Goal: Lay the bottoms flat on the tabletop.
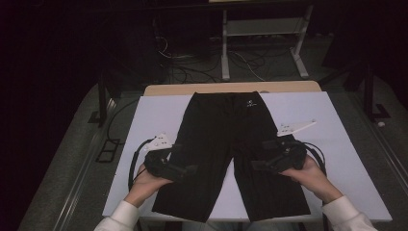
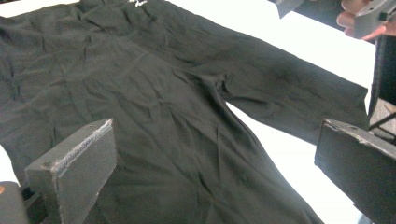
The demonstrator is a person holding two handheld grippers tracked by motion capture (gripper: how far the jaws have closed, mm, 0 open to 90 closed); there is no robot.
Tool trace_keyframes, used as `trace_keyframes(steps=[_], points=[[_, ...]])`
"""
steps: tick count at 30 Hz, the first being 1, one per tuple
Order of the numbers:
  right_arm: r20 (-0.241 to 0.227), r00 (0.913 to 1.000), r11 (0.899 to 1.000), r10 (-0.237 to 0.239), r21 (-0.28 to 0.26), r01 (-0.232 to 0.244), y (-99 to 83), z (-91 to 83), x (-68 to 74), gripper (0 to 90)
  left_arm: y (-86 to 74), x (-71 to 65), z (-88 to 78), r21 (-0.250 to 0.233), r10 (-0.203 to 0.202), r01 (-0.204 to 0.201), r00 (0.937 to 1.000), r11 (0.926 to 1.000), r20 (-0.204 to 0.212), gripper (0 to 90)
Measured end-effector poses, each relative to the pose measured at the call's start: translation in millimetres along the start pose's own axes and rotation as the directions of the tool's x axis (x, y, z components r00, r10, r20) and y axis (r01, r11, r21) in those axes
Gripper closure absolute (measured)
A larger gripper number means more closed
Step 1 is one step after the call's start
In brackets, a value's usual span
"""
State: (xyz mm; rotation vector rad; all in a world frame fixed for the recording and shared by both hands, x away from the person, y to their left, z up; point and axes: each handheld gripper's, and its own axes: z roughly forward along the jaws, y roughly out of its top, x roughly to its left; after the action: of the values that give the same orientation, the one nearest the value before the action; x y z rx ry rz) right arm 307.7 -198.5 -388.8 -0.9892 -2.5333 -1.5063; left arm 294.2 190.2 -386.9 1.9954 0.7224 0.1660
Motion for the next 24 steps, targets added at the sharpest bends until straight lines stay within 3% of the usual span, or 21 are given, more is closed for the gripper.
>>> trace_keyframes(steps=[4,10,17,24], points=[[0.021,0.9996,0.999,0.018,-0.027,-0.018,-9.4,-13.4,-6.7,0.0,-1.1,2.7,7.1,-0.02,-0.017,0.017,0.9998,0.9996,0.0,0.0],[0.073,0.9952,0.997,0.064,-0.056,-0.06,-34.5,-28.4,-19.6,0.0,-15.3,5.9,9.7,-0.05,-0.046,0.045,0.9989,0.9977,-0.011,0.0],[0.131,0.9892,0.995,0.067,-0.081,-0.056,-60.0,-40.0,-27.8,0.0,-37.3,8.6,-0.2,-0.072,-0.063,0.06,0.9972,0.9956,-0.041,0.0],[0.185,0.9801,0.994,0.072,-0.097,-0.055,-80.2,-44.0,-33.7,0.0,-47.5,10.3,-5.8,-0.085,-0.056,0.05,0.9956,0.9951,-0.075,0.0]])
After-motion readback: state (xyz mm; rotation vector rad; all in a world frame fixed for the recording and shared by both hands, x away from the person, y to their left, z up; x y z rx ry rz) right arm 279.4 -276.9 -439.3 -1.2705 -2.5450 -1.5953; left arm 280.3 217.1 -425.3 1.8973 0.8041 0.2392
